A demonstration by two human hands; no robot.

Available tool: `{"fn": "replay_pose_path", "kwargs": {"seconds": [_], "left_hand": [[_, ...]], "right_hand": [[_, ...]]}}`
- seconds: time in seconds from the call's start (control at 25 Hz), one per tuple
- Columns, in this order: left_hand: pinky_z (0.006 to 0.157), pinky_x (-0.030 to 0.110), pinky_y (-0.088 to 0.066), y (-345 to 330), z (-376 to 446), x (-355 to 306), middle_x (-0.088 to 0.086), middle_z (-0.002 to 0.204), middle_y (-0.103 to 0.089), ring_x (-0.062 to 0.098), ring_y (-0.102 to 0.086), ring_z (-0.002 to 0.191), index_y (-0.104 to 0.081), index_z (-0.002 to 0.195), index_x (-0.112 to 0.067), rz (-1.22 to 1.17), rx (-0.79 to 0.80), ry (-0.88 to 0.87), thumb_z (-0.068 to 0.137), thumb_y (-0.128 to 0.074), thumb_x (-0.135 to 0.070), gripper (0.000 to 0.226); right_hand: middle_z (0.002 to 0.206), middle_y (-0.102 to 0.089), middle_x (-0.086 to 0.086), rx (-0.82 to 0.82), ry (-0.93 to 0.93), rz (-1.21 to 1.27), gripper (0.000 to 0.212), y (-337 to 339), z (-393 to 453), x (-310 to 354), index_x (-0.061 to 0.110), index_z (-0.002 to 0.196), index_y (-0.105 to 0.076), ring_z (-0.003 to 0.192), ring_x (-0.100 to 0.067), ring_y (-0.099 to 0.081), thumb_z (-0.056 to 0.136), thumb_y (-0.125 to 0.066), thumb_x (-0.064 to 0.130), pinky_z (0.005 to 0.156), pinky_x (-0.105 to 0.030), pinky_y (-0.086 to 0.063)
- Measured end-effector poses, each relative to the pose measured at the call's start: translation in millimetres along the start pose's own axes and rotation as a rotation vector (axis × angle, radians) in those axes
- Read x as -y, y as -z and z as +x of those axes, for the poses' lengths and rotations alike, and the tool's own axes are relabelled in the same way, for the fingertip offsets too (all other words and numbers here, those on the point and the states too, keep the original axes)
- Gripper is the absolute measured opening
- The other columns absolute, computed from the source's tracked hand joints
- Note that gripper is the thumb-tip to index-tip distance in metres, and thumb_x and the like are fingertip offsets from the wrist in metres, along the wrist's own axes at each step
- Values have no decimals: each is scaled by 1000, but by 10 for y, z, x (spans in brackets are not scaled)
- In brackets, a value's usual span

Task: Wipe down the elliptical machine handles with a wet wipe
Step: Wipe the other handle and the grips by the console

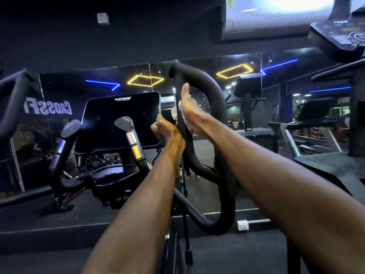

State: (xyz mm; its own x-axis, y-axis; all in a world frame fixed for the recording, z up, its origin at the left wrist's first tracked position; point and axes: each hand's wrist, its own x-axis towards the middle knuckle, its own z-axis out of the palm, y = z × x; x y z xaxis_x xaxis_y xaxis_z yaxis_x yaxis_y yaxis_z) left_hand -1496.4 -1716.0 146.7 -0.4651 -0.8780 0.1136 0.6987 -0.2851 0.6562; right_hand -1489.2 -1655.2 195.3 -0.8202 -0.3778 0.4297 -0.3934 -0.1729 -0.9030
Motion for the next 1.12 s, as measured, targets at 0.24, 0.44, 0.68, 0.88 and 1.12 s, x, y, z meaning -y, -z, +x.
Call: {"fn": "replay_pose_path", "kwargs": {"seconds": [0.24,0.44,0.68,0.88,1.12], "left_hand": [[68,35,-45,46,-26,25,5,92,-54,21,-55,83,-54,99,-8,-68,-25,-15,89,-54,-34,27],[78,42,-49,43,-19,4,6,94,-55,24,-56,87,-54,95,-12,-81,-4,-26,80,-57,-40,32],[49,25,-37,91,9,8,1,65,-46,15,-43,55,-53,82,-9,-83,92,5,84,-59,-26,18],[54,25,-41,141,22,7,5,70,-58,15,-52,58,-57,85,-10,-10,315,51,95,-50,-38,31],[48,28,-47,193,-218,-34,7,63,-61,17,-56,50,-65,87,-4,341,653,-18,103,-25,-51,64]], "right_hand": [[164,-11,-16,69,42,-78,93,-56,-142,-58,7,157,-2,151,-27,-13,92,-6,74,123,-41,-10],[98,-63,-8,276,-148,84,87,106,-247,-190,18,101,-52,79,-15,-70,80,-7,88,62,-31,-59],[164,-16,-16,77,-58,-144,119,-66,-467,-686,9,157,-8,149,-29,-22,72,-5,93,122,-51,-20],[128,-56,-26,-22,153,-908,78,186,-996,-1161,3,127,-36,115,-42,-57,95,-13,70,93,-49,-43],[116,-59,-22,-82,333,-1139,66,257,-1079,-1334,2,132,-34,101,-38,-60,99,-29,60,79,-43,-43]]}}
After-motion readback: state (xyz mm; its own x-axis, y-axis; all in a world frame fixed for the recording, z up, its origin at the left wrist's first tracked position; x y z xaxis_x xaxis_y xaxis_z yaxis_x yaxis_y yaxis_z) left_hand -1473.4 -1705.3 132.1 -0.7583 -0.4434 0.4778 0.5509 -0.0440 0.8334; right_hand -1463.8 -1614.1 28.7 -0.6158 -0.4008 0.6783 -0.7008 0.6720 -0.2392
